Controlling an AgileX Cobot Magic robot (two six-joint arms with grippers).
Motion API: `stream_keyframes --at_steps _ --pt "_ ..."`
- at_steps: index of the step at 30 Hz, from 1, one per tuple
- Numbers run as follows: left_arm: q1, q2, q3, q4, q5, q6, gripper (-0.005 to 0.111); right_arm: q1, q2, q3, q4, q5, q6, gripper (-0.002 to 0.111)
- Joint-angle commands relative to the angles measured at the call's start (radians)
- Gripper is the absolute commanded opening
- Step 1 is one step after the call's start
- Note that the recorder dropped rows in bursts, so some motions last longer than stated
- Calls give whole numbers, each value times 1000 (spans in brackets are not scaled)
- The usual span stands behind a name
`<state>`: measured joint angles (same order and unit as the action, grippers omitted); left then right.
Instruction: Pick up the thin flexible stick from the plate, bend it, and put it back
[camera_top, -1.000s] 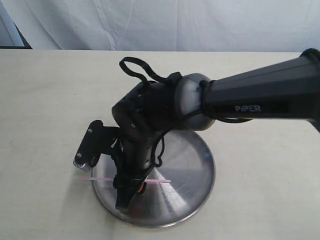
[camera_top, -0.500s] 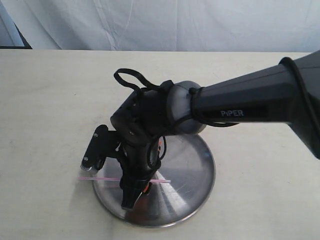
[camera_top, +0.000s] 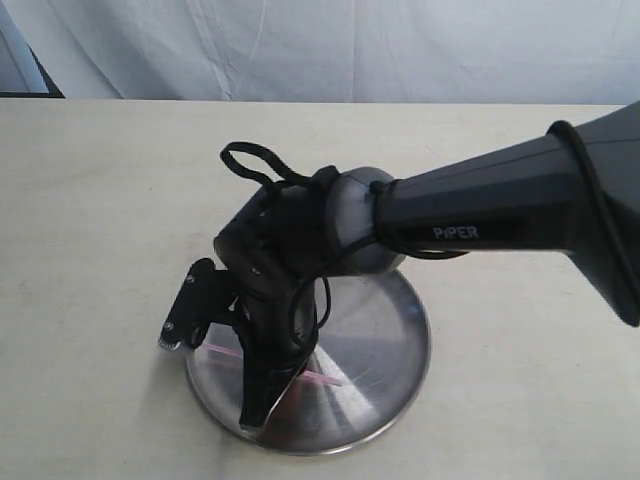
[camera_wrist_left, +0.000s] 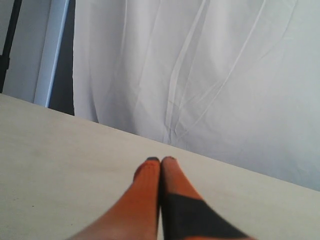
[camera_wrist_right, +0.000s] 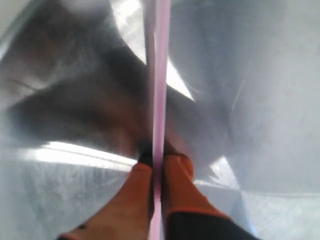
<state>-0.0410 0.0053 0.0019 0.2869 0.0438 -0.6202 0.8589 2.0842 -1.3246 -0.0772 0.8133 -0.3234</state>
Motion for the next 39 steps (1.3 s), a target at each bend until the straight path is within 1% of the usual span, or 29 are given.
stream_keyframes --at_steps 1,8,13,21,25,29,30,31,32,33,34,36,37,39 --pt "2 -5 -2 5 -14 0 0 -10 -76 15 -31 -17 40 -1" --pt "2 -5 -2 5 -14 0 0 -10 -188 15 -37 -31 78 -1" --pt "2 -5 -2 5 -14 0 0 -10 -238 15 -37 -4 161 -1" --pt "2 -5 -2 5 -14 0 0 -10 -393 21 39 31 195 -1" --pt "2 -5 -2 5 -14 0 0 -10 -505 90 72 27 195 -1" --pt "2 -5 -2 5 -21 0 0 -10 -653 222 112 -16 195 -1" --pt "2 -5 -2 5 -37 0 0 -10 -692 262 127 -40 195 -1" --pt "2 -5 -2 5 -87 0 0 -10 -726 295 148 -60 195 -1" --pt "2 -5 -2 -5 -142 -14 0 -10 -764 336 176 -88 197 -1" --pt "0 -5 -2 -31 -223 -74 0 -10 -803 375 198 -118 207 -1" --pt "0 -5 -2 -58 -301 -175 0 -10 -832 414 208 -140 218 -1" --pt "0 -5 -2 -31 -399 -317 0 -10 -900 479 238 -184 233 -1" --pt "0 -5 -2 33 -416 -362 0 -10 -928 500 254 -200 233 -1" --pt "0 -5 -33 277 -414 -460 0 -10 -979 541 270 -226 248 -1"
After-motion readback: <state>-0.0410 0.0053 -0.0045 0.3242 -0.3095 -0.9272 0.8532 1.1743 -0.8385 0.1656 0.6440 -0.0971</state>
